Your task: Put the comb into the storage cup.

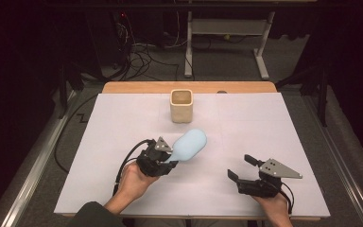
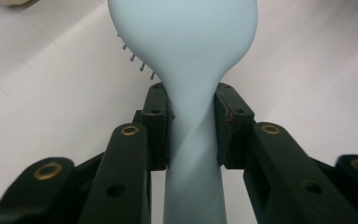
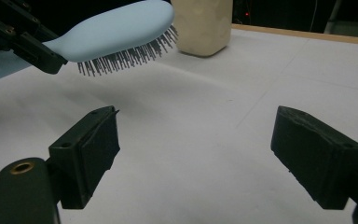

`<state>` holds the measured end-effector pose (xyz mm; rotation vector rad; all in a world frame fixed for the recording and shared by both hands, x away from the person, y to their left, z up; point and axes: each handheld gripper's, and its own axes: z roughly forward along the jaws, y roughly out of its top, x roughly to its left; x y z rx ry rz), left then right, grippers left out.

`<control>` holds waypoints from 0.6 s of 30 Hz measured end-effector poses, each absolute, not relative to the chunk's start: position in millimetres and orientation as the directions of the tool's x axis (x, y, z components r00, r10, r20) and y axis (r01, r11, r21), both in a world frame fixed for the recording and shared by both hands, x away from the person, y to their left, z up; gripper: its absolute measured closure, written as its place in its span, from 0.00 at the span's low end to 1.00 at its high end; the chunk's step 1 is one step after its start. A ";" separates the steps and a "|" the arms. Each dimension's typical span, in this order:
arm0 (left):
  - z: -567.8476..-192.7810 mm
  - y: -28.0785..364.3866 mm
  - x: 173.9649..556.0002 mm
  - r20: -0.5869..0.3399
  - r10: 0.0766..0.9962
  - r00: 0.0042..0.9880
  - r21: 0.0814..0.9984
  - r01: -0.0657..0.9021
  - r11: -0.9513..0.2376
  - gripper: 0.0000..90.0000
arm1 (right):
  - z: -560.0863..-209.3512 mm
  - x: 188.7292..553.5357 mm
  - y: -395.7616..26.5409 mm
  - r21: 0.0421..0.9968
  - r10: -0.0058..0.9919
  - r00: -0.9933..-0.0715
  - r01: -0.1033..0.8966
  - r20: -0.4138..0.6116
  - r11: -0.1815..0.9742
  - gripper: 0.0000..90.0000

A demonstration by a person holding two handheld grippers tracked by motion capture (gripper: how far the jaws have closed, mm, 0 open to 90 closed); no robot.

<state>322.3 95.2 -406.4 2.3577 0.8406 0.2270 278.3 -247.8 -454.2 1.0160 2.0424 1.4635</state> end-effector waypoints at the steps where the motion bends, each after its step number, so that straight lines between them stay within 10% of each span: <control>1: -406.6 94.7 321.8 -0.044 0.622 0.782 0.612 0.513 -0.602 0.77 | -454.3 279.3 -245.6 0.933 0.761 -0.644 0.315 0.076 0.173 0.17; 18: -403.4 88.6 319.9 -0.037 0.606 0.794 0.629 0.490 -0.604 0.77 | -457.1 298.0 -215.2 0.919 0.710 -0.691 0.355 0.135 0.172 0.17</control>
